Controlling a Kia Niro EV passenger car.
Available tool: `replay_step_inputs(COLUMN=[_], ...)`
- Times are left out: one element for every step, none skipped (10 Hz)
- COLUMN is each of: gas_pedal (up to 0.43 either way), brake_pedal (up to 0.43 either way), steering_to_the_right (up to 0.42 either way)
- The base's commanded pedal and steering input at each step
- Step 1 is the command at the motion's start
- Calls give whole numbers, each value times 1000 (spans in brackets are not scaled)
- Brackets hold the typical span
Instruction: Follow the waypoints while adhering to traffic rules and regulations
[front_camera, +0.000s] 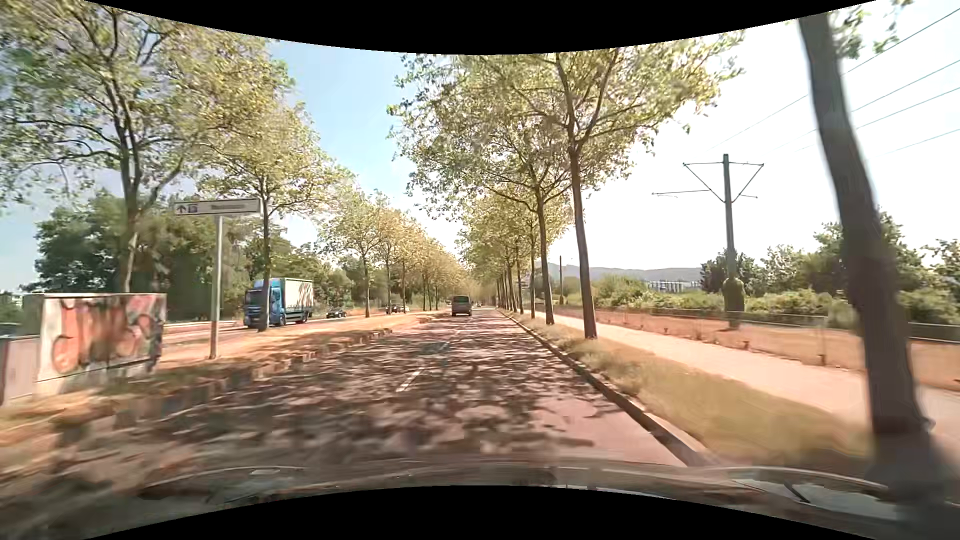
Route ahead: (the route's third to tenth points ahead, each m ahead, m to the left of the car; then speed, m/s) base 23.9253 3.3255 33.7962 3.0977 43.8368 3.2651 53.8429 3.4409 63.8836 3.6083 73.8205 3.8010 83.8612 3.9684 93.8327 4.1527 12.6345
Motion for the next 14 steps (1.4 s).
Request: replay_step_inputs(gas_pedal=[87, 87, 87, 87, 87, 87, 87, 87, 87, 87, 87, 87, 87, 87], brake_pedal=[0, 0, 0, 0, 0, 0, 0, 0, 0, 0, 0, 0, 0, 0], steering_to_the_right=[-8, -8, -8, -7, -6, -4, -3, -3, -3, -3, -2, -2, -1, -1])
